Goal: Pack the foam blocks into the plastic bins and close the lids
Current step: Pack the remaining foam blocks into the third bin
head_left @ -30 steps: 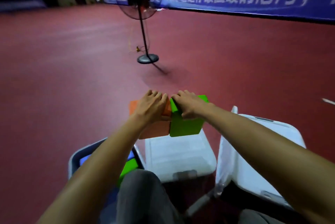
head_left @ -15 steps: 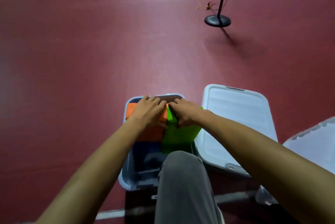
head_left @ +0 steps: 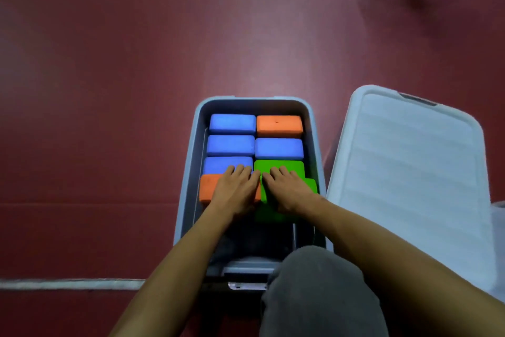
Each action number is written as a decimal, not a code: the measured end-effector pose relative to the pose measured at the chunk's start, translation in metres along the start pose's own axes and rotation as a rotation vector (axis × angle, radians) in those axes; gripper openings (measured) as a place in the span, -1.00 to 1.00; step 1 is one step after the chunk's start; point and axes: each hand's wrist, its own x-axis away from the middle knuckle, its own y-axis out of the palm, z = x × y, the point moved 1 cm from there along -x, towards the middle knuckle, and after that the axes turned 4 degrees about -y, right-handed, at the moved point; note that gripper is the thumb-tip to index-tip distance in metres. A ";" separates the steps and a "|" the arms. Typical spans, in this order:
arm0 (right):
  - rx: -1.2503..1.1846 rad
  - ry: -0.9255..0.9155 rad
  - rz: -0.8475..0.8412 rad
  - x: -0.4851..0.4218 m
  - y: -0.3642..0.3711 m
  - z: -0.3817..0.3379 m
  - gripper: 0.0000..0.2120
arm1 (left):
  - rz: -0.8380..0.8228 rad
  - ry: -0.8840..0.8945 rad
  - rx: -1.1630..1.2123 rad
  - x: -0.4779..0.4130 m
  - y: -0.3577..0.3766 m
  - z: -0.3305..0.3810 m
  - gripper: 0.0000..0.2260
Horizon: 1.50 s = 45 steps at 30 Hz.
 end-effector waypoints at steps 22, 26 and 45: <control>-0.027 0.030 0.143 -0.039 0.083 0.014 0.19 | -0.009 -0.074 0.065 -0.030 0.095 -0.030 0.22; -0.132 0.140 0.250 -0.052 0.078 0.015 -0.11 | 0.014 -0.100 0.079 -0.033 0.097 -0.027 0.17; -0.131 0.150 0.352 -0.082 0.057 0.041 -0.15 | 0.019 -0.043 0.207 -0.059 0.065 -0.061 0.00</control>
